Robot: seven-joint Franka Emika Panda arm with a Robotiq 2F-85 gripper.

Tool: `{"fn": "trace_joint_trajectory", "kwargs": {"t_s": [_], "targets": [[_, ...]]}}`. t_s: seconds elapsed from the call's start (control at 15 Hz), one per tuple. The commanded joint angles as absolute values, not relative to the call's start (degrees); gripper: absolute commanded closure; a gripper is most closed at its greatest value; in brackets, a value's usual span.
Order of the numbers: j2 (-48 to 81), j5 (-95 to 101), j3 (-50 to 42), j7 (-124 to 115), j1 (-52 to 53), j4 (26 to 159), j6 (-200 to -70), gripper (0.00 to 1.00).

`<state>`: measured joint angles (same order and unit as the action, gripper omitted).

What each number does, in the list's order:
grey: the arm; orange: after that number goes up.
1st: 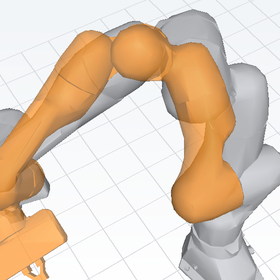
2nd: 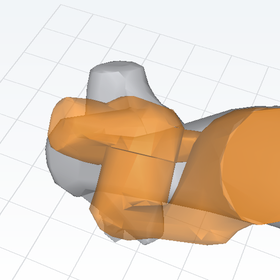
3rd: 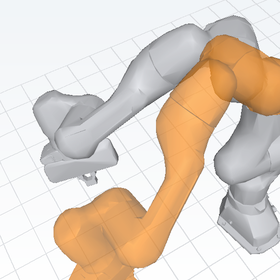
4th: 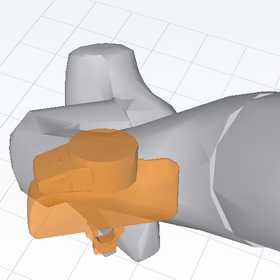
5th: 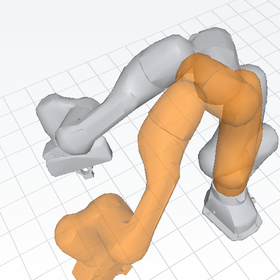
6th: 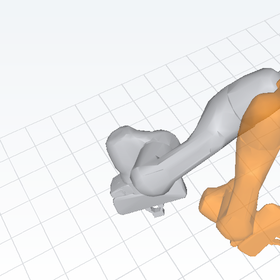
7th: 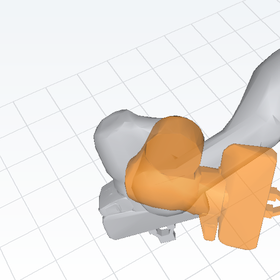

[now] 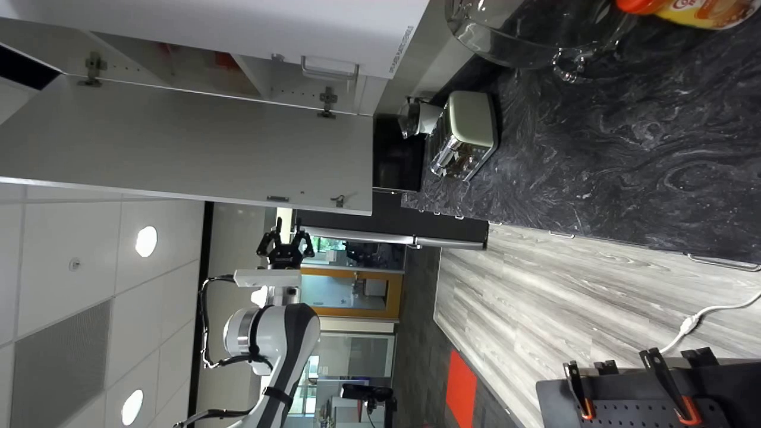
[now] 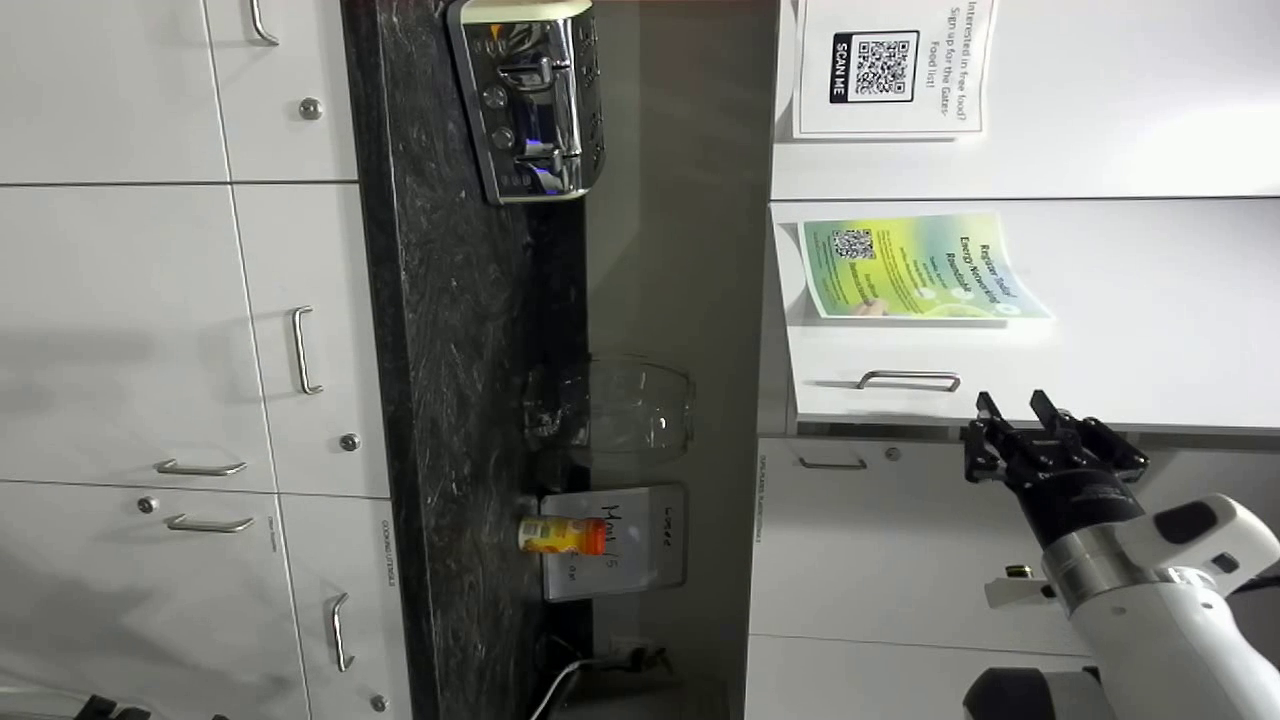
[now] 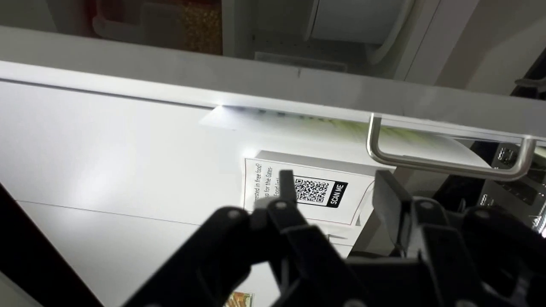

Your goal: Close the cupboard

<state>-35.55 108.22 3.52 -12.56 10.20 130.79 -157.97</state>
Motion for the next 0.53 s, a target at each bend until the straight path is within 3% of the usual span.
{"fn": "trace_joint_trajectory", "kwargs": {"t_s": [0.0,0.2,0.47], "targets": [[-31.0,111.6,2.7,-16.0,10.7,126.7,-158.3,0.8],[-29.4,112.1,2.5,-17.1,10.6,125.8,-158.3,0.99],[-29.4,109.9,2.6,-16.3,9.8,126.6,-156.8,1.0]]}}
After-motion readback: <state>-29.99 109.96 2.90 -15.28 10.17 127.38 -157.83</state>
